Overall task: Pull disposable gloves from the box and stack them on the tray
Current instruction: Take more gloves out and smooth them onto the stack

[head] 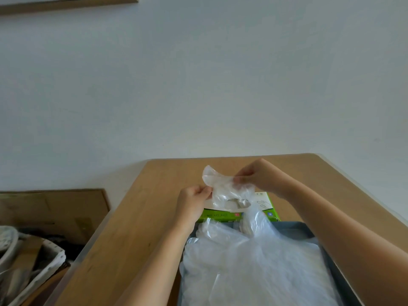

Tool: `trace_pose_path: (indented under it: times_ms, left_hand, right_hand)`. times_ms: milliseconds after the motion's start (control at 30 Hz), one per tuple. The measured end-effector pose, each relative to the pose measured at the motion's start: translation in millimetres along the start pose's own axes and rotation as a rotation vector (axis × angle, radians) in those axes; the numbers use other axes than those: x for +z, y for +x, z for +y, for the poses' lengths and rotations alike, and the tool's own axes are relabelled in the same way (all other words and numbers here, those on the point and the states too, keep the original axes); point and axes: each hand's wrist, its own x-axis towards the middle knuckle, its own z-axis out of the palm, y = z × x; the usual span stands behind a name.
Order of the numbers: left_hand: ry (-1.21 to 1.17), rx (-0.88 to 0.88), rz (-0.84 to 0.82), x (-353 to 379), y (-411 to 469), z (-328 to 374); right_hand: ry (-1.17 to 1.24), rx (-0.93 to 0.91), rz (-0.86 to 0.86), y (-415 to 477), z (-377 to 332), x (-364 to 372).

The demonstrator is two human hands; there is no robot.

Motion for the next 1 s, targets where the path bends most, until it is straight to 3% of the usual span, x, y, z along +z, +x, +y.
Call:
trace_pose_path:
  times_ms: [300,500,733,867,1000]
  left_hand:
    - [-0.008,0.024,-0.069,-4,-2,7]
    - [0.318,0.539,0.121,5,-15,15]
    - [0.363,0.380,0.125,5,-9,7]
    - [0.341,0.409,0.107,4,-11,10]
    - [0.347,0.425,0.114,3,-10,8]
  right_hand:
    - [-0.040,0.056,-0.057,4,1,15]
    - [0.042,0.045,-0.020,4,6,20]
    - [-0.016,0.088,-0.163,-4,5,21]
    - [-0.013,0.108,-0.079,0,0,25]
    - [0.192,0.220,0.059,6,-5,27]
